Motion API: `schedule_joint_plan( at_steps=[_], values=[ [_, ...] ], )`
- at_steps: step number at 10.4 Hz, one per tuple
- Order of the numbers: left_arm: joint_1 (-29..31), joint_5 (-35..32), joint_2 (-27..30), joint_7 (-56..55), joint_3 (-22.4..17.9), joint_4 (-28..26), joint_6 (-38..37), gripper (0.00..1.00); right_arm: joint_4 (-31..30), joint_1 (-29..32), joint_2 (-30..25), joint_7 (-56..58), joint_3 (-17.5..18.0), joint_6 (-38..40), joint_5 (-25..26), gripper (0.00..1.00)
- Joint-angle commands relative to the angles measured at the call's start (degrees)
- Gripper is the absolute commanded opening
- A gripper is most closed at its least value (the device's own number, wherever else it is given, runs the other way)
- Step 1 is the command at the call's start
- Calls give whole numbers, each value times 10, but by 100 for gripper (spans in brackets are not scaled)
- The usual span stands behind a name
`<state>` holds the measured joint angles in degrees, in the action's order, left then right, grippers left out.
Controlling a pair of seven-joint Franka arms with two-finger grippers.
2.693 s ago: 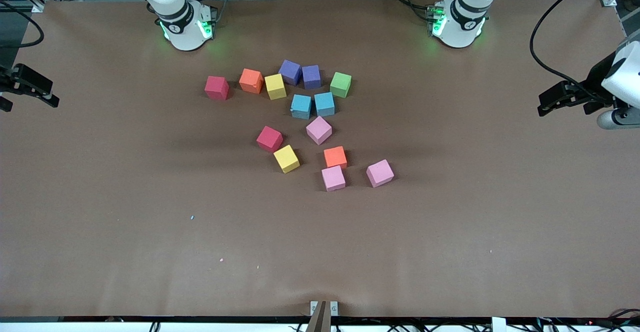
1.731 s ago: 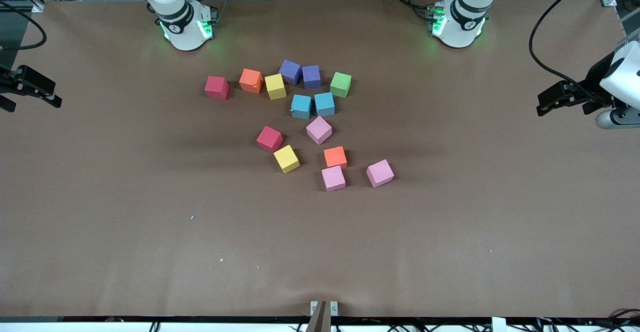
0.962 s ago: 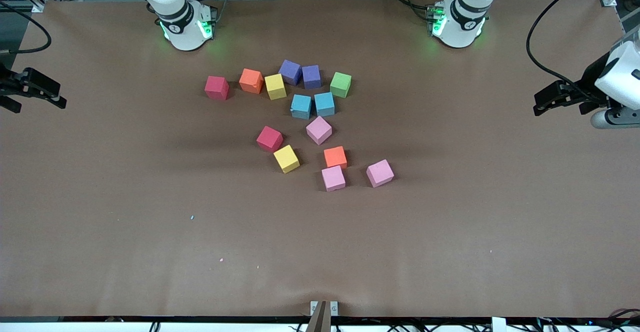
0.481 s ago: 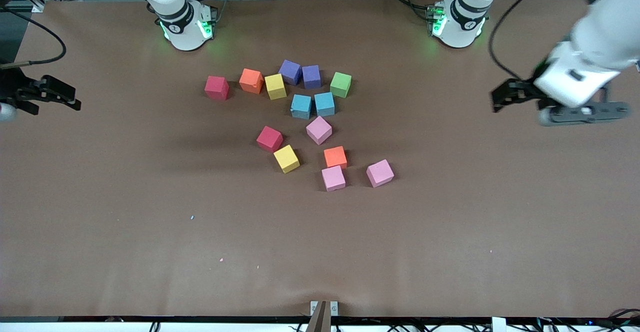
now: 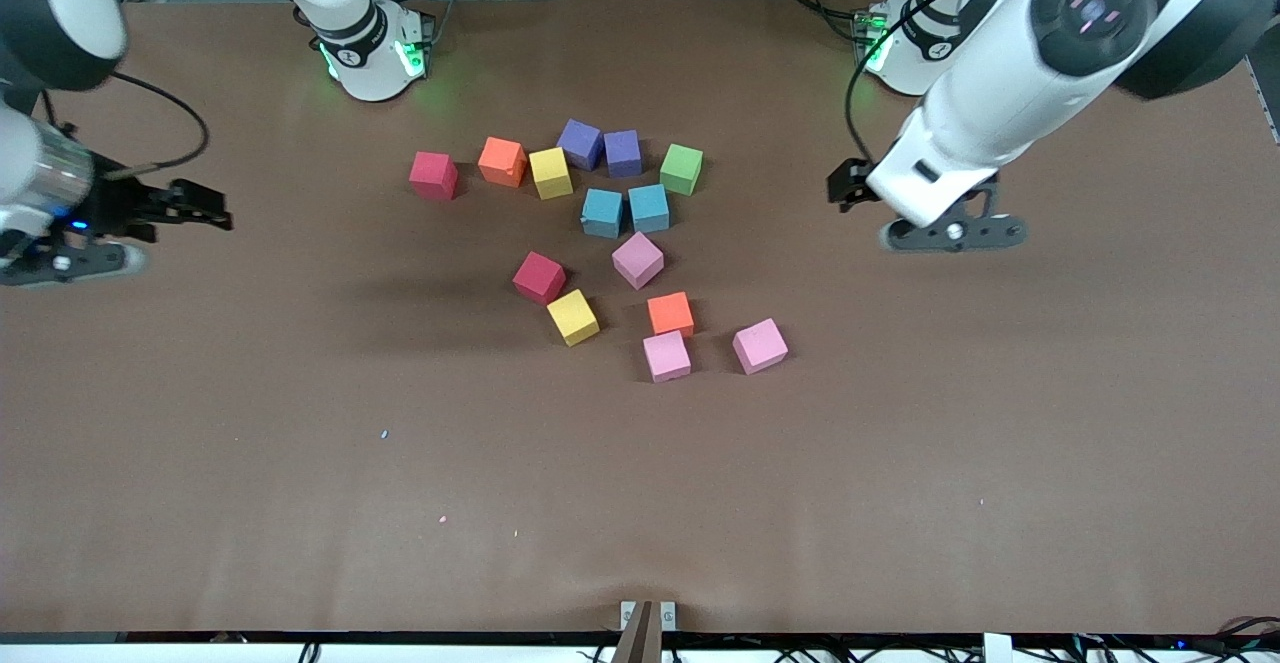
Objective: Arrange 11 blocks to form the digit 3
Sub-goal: 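Move the left gripper over the purple cube while the right gripper advances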
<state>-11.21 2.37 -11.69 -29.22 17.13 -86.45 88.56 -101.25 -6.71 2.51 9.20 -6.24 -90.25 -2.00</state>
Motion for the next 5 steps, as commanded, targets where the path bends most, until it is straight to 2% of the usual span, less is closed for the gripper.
schedule_joint_plan(
  at_steps=[1,3,5],
  values=[
    [-60,10,-34,-94,-1,-6,29,100,-59,-34,-16,-8,-2,0,-5,100],
    [-103,10,-38,-134,0,-57,90,100,-106,-52,-34,-12,-2,-11,-8,100],
    [-160,11,-61,-185,1,-79,143,100,-156,-59,-55,-35,-1,-29,-11,100]
  ],
)
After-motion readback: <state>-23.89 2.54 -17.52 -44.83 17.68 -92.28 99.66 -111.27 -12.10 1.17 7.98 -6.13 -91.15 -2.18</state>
